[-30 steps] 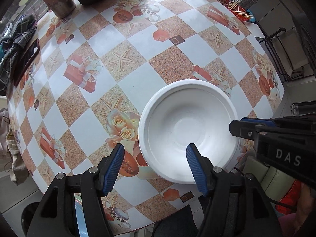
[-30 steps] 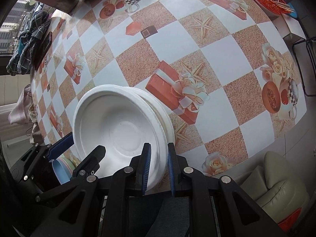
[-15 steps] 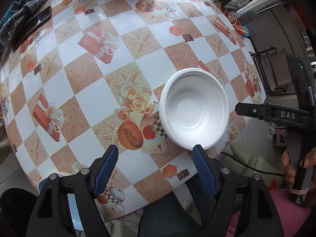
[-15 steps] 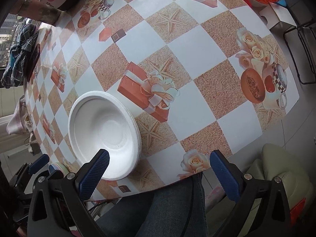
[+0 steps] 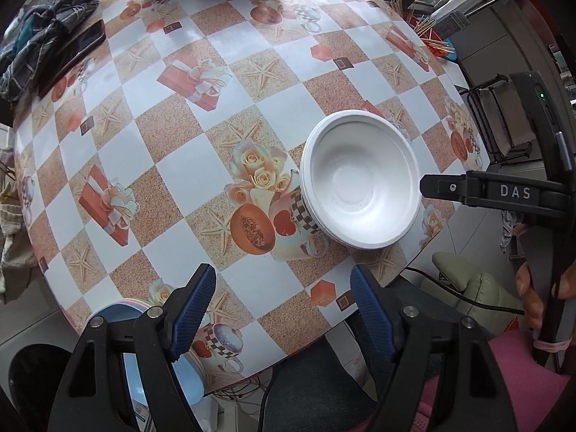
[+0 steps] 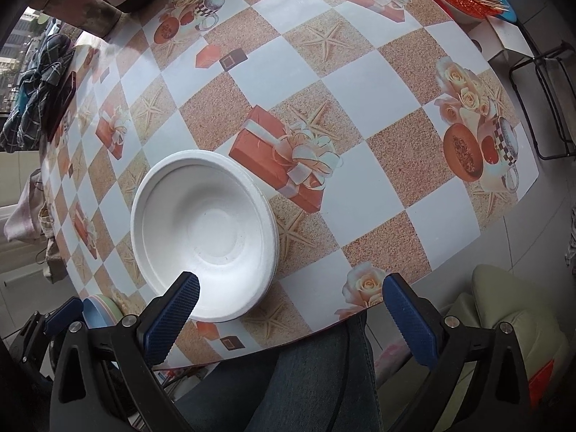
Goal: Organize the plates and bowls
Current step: 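Move both grippers to the rim of the white bowl stack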
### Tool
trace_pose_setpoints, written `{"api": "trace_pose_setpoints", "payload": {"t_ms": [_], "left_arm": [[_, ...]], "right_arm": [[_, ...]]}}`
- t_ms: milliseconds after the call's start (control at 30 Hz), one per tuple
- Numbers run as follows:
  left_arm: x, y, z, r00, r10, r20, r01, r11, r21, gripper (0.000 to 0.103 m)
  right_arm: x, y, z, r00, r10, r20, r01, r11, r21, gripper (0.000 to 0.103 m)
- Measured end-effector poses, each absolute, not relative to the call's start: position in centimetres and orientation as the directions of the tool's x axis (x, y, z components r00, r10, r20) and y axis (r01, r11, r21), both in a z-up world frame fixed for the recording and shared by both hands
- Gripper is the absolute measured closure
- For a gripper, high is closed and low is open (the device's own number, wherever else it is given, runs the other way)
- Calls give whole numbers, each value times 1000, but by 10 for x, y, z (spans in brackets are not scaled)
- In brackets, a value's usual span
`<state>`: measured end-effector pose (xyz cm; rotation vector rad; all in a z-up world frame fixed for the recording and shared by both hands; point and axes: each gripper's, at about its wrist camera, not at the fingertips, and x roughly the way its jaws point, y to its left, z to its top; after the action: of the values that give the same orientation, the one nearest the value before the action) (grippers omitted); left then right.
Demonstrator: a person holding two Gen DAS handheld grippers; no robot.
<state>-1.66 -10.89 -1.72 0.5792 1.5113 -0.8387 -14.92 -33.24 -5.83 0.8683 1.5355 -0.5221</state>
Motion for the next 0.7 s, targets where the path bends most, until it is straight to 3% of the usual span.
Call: {"api": "trace_pose_setpoints", "payload": {"t_ms": [700], "left_arm": [[-5, -91, -15, -113, -136, -984, 736, 654, -175, 23]], "right_arm": [[-146, -325, -60, -18, 231, -973, 768, 627, 134, 1]]}}
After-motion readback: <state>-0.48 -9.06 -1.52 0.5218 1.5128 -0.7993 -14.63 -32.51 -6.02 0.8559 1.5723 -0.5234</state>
